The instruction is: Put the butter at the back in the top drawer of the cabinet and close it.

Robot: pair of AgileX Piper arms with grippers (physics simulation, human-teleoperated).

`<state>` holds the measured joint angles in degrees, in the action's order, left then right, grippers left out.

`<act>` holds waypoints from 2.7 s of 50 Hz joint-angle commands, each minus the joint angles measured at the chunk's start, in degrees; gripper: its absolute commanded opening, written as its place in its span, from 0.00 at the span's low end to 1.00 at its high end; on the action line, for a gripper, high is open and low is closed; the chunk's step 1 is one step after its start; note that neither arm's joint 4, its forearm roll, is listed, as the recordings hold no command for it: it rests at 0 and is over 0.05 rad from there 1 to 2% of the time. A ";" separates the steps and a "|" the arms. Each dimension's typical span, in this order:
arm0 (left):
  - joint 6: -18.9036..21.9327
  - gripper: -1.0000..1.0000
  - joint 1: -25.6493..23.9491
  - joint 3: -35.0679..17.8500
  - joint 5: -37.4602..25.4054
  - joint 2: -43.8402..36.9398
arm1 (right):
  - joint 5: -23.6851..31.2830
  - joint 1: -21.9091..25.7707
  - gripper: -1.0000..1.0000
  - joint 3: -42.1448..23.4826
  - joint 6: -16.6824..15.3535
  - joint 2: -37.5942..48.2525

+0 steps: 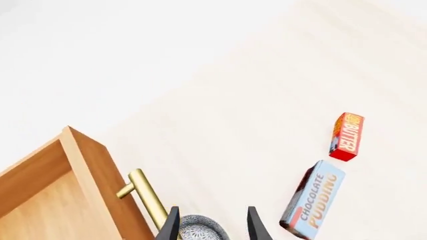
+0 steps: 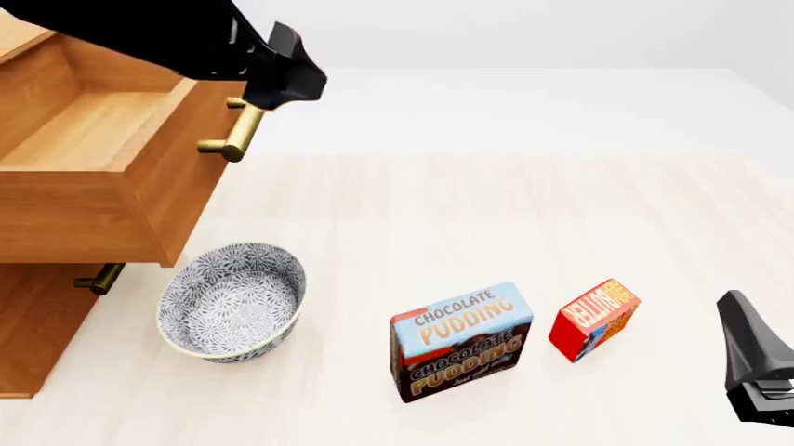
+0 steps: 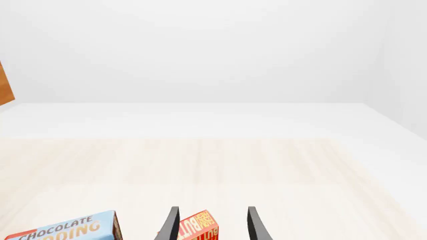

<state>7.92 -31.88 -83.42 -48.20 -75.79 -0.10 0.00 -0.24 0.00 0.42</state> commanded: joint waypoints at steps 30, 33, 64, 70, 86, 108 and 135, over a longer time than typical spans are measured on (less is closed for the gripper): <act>-1.57 1.00 -11.68 -4.36 5.86 -16.26 | 0.00 0.00 1.00 0.00 0.00 0.00; -1.65 1.00 -12.11 -4.81 5.97 -17.09 | 0.00 0.00 1.00 0.00 0.00 0.00; -3.75 1.00 -17.40 -10.82 5.95 -26.43 | 0.00 0.00 1.00 0.00 0.00 0.00; -4.08 1.00 -18.35 -12.38 5.55 -28.11 | 0.00 0.00 1.00 0.00 0.00 0.00; -4.59 1.00 -20.36 -16.11 4.68 -32.10 | 0.00 0.00 1.00 0.00 0.00 0.00; -5.25 1.00 -23.23 -22.75 3.00 -38.91 | 0.00 0.00 1.00 0.00 0.00 0.00; -6.78 1.00 -27.37 -33.02 -0.39 -49.44 | 0.00 0.00 1.00 0.00 0.00 0.00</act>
<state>1.75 -57.82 -113.26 -47.55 -121.86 -0.10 0.00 -0.24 0.00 0.42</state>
